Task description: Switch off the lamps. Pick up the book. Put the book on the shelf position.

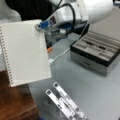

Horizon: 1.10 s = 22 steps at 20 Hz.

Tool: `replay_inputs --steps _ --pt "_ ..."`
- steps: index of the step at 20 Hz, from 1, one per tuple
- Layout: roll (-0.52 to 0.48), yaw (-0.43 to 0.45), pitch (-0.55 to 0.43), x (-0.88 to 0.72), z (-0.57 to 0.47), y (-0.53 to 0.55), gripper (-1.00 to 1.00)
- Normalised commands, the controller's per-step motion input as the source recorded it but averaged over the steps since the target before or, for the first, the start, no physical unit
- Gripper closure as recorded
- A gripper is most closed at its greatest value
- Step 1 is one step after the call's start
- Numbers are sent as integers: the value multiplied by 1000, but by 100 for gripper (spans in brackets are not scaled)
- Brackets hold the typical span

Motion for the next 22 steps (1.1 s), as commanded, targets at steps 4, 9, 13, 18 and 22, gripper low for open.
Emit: replay_inputs --steps 4,9,13,18,22 --pt "68 289 -95 -539 -108 -245 100" --pt "94 420 -42 -571 -158 -244 100" --pt "77 417 -57 -524 -48 -195 100" --pt "36 339 -93 -432 28 -189 100" --pt "-13 271 -91 -305 42 -178 100"
